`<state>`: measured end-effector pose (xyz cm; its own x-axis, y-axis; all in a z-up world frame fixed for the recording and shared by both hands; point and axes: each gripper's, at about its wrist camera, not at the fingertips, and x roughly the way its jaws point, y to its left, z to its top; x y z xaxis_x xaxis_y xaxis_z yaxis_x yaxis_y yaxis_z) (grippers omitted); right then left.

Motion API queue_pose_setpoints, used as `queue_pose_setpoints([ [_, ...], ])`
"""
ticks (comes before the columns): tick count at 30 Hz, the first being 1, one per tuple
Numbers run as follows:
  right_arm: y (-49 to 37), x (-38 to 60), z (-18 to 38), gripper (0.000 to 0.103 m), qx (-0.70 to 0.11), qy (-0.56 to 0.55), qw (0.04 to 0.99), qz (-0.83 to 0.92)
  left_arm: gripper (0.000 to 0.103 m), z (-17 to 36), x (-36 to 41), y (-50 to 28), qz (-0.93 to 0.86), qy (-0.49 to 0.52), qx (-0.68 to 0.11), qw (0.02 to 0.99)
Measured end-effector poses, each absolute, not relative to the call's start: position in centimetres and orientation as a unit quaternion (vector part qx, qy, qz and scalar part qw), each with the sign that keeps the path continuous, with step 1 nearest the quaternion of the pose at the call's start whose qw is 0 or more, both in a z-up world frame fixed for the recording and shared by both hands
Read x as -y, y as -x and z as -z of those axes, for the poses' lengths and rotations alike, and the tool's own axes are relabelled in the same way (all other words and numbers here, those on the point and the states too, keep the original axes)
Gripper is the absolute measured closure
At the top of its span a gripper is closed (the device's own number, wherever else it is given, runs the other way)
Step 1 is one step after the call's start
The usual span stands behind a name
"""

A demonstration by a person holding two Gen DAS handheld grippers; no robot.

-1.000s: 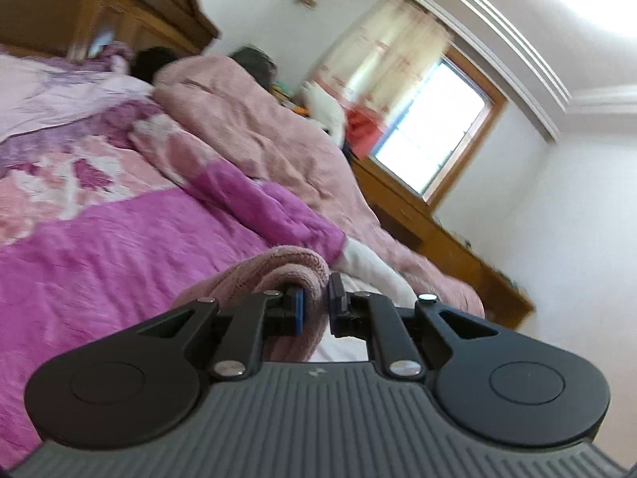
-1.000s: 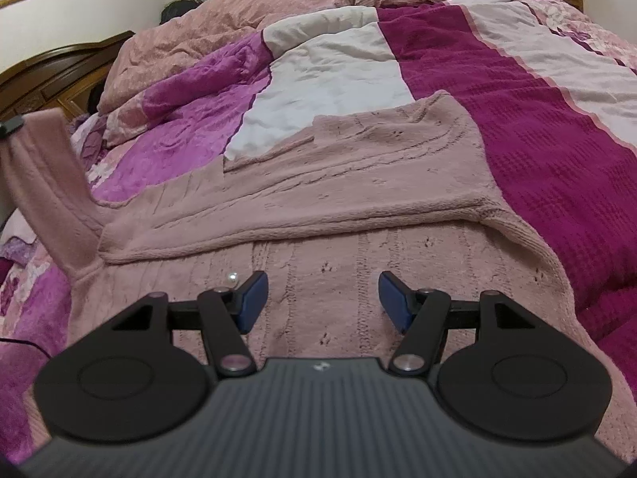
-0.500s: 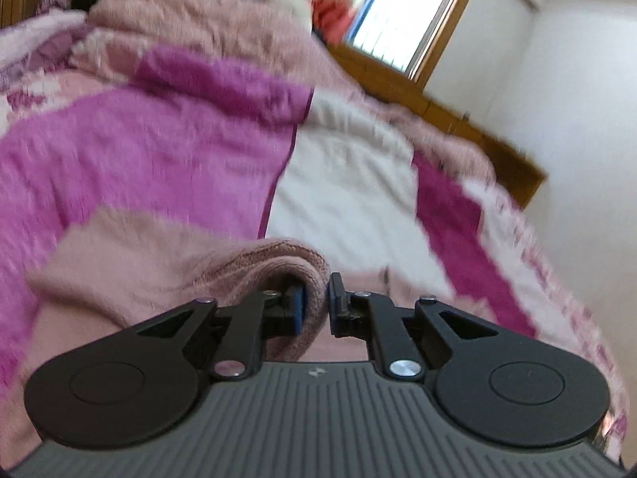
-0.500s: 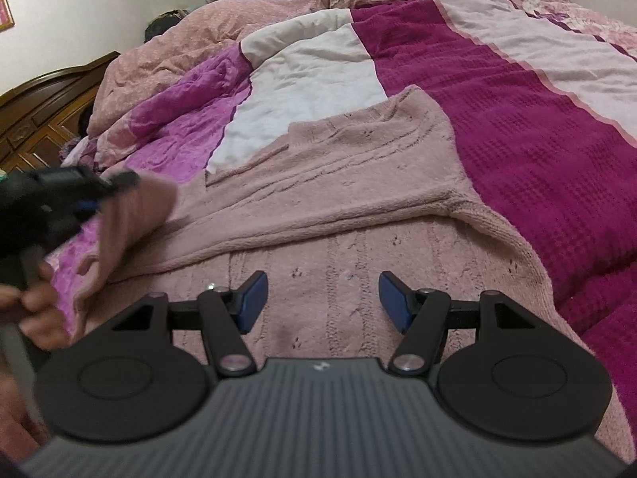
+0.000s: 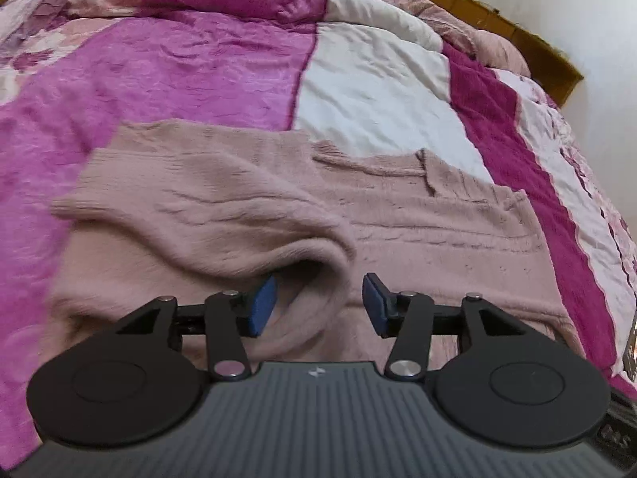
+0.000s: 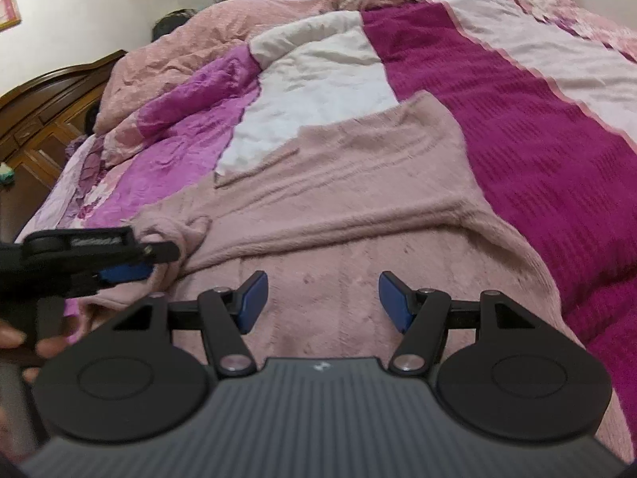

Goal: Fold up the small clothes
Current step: 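Grasp the cardigan's other side edge with the right gripper and lift it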

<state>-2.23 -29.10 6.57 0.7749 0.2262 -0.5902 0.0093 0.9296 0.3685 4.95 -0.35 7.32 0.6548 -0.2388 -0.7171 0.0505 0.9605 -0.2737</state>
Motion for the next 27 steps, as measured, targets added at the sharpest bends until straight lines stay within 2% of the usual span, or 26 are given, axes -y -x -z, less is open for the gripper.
queue_pose_setpoints([
  [7,1.3,25.6,-8.7,0.039,-0.319,-0.145,0.93,-0.111,0.044,-10.0,-4.8,-2.0,0.019,0.119,-0.417,0.901],
  [17,-0.7,17.5,-10.6,0.039,-0.304,-0.084,0.927,-0.203,0.044,-9.6,-11.9,0.3,-0.053,0.141,-0.427,0.892],
  [27,-4.9,10.8,-9.8,0.039,-0.315,-0.059,0.908,-0.27,0.044,-8.8,-14.5,1.5,-0.09,0.148,-0.428,0.887],
])
